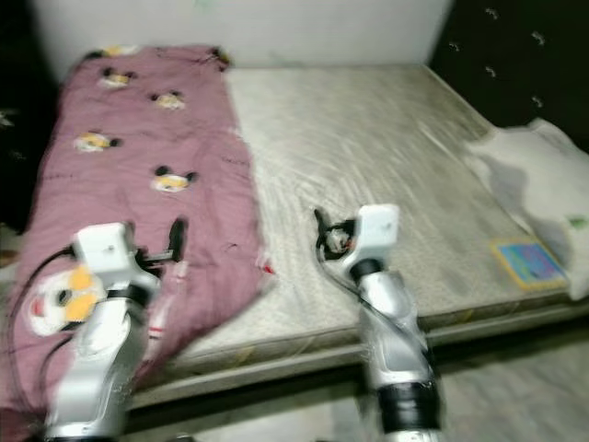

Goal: Clean up the room

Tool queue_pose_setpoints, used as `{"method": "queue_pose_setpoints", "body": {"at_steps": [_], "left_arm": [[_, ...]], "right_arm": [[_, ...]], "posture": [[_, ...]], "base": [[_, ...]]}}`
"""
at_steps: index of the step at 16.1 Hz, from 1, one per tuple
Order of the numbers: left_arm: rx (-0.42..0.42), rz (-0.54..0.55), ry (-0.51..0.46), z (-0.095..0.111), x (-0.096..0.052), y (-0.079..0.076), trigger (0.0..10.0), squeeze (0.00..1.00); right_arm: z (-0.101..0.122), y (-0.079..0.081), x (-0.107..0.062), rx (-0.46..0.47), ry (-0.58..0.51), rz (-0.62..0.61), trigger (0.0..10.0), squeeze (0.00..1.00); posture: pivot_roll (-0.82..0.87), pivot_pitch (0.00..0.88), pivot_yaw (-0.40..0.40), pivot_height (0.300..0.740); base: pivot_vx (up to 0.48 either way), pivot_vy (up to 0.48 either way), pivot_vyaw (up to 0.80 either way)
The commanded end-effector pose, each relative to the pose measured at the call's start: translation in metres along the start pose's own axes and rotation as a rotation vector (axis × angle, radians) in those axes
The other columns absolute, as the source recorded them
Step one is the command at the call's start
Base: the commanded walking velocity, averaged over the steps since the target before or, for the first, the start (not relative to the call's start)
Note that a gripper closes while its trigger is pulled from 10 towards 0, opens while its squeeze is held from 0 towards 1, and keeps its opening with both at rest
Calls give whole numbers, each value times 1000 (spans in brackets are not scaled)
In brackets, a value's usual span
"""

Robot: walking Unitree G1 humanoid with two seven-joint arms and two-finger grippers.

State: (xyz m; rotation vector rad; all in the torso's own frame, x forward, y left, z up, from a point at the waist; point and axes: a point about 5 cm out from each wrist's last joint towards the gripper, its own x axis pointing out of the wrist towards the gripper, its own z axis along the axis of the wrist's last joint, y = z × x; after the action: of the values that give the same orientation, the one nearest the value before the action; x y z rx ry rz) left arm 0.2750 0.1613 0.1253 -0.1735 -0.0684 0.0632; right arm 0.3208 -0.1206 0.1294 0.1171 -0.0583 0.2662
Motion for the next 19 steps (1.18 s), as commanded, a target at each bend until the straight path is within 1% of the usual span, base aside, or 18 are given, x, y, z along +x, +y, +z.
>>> {"method": "queue_pose_setpoints", "body": {"at_steps": [1, 9, 11, 13, 14, 17, 19], "left_arm": [[-16, -16, -2, 1, 0, -7, 10000, 0], [-17, -16, -4, 1, 0, -8, 10000, 0], [-13, -22, -34, 4, -1, -9, 10000, 0], [-10, -24, -30, 4, -1, -10, 10000, 0], [-18, -45, -33, 5, -1, -11, 10000, 0], [-23, -62, -40, 7, -1, -12, 10000, 0], [-28, -50, -30, 6, -1, -11, 10000, 0]], "right_arm": [[2, -9, -2, -15, 1, -27, 10000, 0], [0, -10, -4, -22, 17, -27, 10000, 0], [-1, -10, -4, -23, 22, -24, 10000, 0], [-1, -10, -4, -23, 24, -24, 10000, 0], [-2, -10, -4, -23, 28, -25, 10000, 0], [-2, -10, -3, -22, 31, -26, 10000, 0], [-2, -9, -3, -22, 29, -25, 10000, 0]], "posture": [[-43, 95, -36, 740], [-46, 101, -39, 740], [-47, 102, -38, 740], [-47, 103, -38, 740], [-47, 105, -37, 740], [-46, 109, -36, 740], [-46, 108, -35, 740]], "base": [[0, 469, 0], [0, 469, 0], [0, 0, 0], [0, 0, 0], [0, 0, 0], [0, 0, -748], [0, 0, 0]]}}
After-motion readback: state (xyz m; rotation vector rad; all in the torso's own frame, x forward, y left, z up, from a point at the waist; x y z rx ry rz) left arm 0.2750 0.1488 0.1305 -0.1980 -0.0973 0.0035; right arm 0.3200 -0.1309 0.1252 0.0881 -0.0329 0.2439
